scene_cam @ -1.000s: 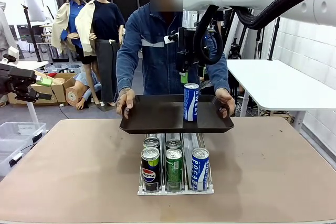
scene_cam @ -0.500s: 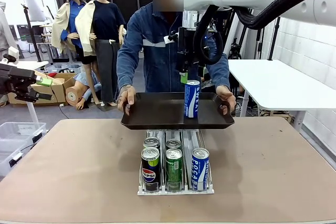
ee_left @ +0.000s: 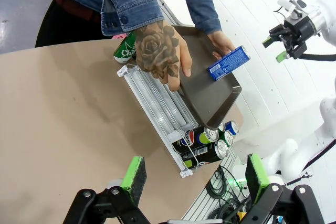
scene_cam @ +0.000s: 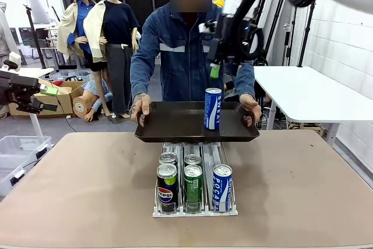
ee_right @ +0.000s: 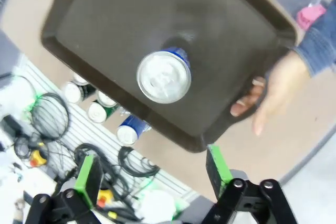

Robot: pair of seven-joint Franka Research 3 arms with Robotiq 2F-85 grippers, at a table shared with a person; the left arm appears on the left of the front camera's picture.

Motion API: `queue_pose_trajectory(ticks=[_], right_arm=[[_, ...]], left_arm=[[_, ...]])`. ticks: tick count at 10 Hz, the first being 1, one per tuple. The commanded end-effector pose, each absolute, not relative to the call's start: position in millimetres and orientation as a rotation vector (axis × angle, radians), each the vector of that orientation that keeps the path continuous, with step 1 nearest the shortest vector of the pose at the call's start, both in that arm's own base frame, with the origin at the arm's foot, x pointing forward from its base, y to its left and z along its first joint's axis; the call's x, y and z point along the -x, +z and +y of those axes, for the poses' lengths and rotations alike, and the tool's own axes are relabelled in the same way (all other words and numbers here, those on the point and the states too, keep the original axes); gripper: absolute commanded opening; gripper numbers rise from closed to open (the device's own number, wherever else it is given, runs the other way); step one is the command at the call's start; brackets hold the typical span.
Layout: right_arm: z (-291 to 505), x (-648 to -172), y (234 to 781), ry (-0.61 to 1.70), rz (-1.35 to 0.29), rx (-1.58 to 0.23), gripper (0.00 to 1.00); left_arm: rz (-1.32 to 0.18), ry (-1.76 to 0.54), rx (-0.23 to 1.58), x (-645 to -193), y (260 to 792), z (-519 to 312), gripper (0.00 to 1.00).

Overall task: Retrieve and hand over the desired beverage to the person.
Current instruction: Pick up another can of the same type that the person held from the Automatic Can Dispenser.

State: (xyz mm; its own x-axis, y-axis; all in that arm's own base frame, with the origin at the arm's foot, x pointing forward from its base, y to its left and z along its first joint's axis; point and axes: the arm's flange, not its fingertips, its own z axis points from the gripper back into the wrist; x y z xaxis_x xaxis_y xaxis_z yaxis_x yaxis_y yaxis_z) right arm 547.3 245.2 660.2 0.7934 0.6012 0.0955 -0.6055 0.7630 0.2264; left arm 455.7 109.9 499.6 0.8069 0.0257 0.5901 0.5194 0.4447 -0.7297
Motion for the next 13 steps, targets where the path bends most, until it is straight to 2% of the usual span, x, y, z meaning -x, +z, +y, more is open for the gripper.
queue_pose_trajectory(ticks=[1,6,13], right_arm=[[201,-559,664,0.549,0.003,-0.392,1.00],[80,-543,653,0.354,-0.069,-0.650,1.00],[-46,-480,560,0.124,-0.172,-0.970,1.00]], left_arm=[[-0.582,-0.326,1.086,-455,501,110,1.00],[-0.582,-0.326,1.086,-455,501,110,1.00],[-0.582,-0.326,1.086,-455,501,110,1.00]])
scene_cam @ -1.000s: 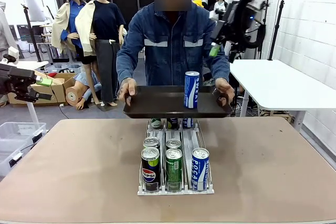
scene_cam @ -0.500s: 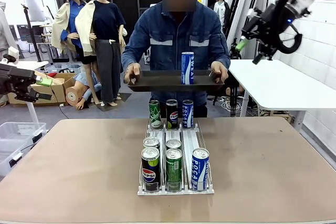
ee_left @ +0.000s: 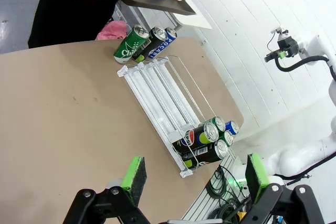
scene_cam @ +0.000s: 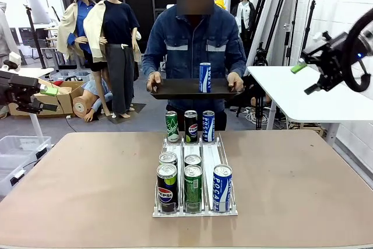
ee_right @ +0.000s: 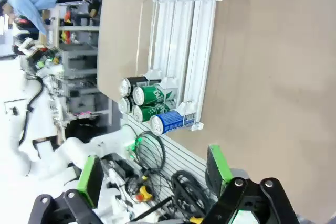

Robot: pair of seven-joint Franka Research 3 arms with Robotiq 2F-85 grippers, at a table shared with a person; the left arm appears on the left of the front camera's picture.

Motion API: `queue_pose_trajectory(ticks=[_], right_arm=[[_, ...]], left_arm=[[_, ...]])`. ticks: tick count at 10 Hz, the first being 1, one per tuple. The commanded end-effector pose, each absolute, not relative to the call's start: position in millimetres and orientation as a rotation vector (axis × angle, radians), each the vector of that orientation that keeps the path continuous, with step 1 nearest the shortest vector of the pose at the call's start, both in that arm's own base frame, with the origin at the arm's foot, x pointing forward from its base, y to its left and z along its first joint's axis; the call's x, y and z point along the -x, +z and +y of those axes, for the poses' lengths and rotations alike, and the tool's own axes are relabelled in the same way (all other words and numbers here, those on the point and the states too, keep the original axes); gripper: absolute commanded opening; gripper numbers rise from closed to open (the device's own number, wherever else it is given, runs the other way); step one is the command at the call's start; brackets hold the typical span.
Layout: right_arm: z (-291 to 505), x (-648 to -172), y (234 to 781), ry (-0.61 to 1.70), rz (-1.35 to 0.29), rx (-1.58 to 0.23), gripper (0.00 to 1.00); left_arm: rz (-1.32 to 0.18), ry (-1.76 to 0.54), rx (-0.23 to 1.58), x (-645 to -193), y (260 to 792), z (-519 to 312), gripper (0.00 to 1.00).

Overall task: Retrieve and hand over the desired beverage to the person.
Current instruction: Pick up another can of the same type that the person held from the Automatic Can Dispenser.

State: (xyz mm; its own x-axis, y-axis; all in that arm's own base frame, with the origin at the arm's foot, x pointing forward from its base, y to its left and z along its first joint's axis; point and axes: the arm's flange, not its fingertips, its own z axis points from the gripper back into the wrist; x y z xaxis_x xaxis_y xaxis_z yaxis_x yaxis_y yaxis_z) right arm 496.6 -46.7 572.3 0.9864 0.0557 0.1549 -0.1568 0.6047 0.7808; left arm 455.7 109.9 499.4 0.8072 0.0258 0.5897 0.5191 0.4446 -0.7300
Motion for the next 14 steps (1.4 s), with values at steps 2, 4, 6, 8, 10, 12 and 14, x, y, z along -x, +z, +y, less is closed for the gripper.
queue_pose_trajectory(ticks=[2,4,6,8,10,12,14], right_arm=[[-63,-464,542,0.099,-0.211,-1.021,1.00],[-71,-453,520,0.079,-0.252,-1.078,1.00],[-81,-447,501,0.062,-0.256,-1.103,1.00],[-84,-443,496,0.093,-0.298,-1.089,1.00],[-86,-441,497,0.117,-0.325,-1.091,1.00],[-89,-446,499,0.101,-0.276,-1.073,1.00],[-89,-446,499,0.101,-0.276,-1.073,1.00]], left_arm=[[-0.582,-0.326,1.086,-455,501,110,1.00],[-0.582,-0.326,1.086,-455,501,110,1.00],[-0.582,-0.326,1.086,-455,501,110,1.00],[-0.582,-0.326,1.086,-455,501,110,1.00],[-0.582,-0.326,1.086,-455,501,110,1.00],[-0.582,-0.326,1.086,-455,501,110,1.00],[-0.582,-0.326,1.086,-455,501,110,1.00]])
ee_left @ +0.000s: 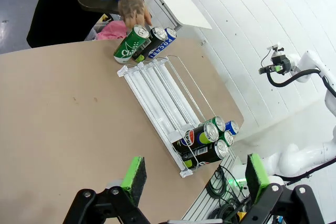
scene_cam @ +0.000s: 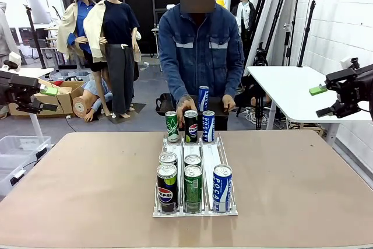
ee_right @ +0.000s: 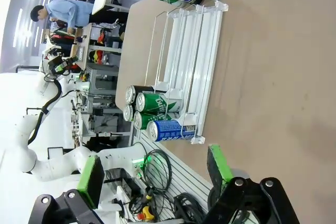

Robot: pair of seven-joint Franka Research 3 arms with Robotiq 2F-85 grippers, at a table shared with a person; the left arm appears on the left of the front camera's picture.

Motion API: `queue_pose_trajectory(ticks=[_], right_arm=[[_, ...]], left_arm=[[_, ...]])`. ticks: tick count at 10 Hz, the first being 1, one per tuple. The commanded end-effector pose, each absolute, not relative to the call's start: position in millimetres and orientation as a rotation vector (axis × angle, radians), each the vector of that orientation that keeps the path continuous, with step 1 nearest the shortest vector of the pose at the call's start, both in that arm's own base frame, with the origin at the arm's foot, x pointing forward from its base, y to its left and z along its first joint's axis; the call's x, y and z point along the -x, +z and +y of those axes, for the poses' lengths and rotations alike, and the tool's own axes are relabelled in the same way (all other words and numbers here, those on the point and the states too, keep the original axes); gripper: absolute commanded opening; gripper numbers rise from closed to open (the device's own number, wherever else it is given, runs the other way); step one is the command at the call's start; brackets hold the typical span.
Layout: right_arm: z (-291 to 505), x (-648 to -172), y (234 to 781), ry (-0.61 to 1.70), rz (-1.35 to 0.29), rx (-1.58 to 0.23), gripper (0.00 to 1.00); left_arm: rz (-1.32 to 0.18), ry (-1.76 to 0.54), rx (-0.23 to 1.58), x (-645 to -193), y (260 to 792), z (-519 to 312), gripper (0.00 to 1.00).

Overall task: Retrieve and hand over the desired beverage to the person.
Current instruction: Pick up another can of the same type that the person held from the Automatic Can Dispenser.

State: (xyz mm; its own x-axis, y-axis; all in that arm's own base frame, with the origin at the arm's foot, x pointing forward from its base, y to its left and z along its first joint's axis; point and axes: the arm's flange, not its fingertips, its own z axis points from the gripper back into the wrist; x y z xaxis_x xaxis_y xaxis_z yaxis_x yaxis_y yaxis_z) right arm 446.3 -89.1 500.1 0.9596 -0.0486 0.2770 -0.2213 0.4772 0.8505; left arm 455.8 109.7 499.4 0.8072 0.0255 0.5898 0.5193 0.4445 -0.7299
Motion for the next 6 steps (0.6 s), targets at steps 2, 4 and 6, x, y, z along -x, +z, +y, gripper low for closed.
queue_pose_trajectory(ticks=[2,4,6], right_arm=[[-89.2,-446.3,499.5,0.101,-0.276,-1.073,1.00],[-89.2,-446.3,499.5,0.101,-0.276,-1.073,1.00],[-89.2,-446.3,499.5,0.101,-0.276,-1.073,1.00]], left_arm=[[-0.582,-0.326,1.086,-455.1,501.2,110.4,1.00],[-0.582,-0.326,1.086,-455.1,501.2,110.4,1.00],[-0.582,-0.326,1.086,-455.1,501.2,110.4,1.00]])
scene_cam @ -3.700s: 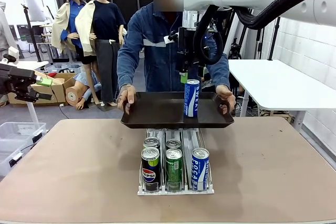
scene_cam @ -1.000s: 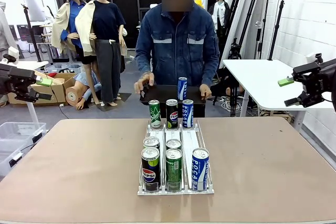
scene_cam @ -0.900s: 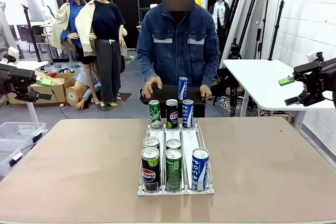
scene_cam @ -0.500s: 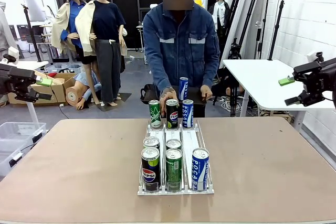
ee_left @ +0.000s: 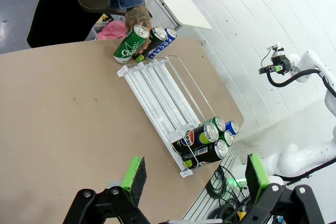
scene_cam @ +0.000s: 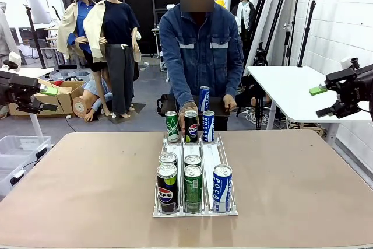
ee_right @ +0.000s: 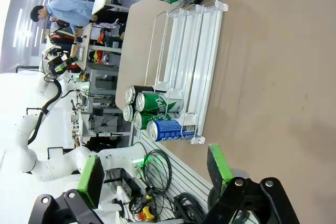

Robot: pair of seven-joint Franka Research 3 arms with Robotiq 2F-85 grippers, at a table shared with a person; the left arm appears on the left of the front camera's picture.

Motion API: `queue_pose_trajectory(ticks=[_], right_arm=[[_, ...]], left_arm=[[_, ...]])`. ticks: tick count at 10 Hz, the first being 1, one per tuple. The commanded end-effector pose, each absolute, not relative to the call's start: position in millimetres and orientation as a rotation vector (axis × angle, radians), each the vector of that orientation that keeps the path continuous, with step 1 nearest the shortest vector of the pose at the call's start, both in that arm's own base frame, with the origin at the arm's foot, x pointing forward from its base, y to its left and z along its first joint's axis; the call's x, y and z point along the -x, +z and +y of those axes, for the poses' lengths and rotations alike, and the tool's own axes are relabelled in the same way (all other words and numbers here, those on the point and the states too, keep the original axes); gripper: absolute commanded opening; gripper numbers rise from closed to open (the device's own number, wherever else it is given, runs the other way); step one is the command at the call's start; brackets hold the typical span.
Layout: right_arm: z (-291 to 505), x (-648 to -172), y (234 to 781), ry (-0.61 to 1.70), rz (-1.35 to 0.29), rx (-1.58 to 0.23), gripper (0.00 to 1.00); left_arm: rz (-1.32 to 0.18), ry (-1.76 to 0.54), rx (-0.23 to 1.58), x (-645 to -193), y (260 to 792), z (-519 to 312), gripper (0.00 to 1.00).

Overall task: Retrieve and hand over the desired beverage to the person.
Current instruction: Pick up another can of the same type that the person held from the Automatic Can Dispenser.

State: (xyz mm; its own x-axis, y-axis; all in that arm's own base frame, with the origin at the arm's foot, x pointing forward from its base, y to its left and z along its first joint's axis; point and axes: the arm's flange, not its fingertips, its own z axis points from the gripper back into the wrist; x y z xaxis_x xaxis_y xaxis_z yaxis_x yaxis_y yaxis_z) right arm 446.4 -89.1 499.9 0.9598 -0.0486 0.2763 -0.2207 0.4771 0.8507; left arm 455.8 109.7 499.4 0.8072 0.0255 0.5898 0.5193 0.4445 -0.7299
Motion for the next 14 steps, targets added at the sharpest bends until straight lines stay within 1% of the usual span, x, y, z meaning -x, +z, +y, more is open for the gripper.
queue_pose_trajectory(ticks=[1,14], right_arm=[[-89.2,-446.3,499.5,0.101,-0.276,-1.073,1.00],[-89.2,-446.3,499.5,0.101,-0.276,-1.073,1.00]], left_arm=[[-0.582,-0.326,1.086,-455.1,501.2,110.4,1.00],[-0.582,-0.326,1.086,-455.1,501.2,110.4,1.00]])
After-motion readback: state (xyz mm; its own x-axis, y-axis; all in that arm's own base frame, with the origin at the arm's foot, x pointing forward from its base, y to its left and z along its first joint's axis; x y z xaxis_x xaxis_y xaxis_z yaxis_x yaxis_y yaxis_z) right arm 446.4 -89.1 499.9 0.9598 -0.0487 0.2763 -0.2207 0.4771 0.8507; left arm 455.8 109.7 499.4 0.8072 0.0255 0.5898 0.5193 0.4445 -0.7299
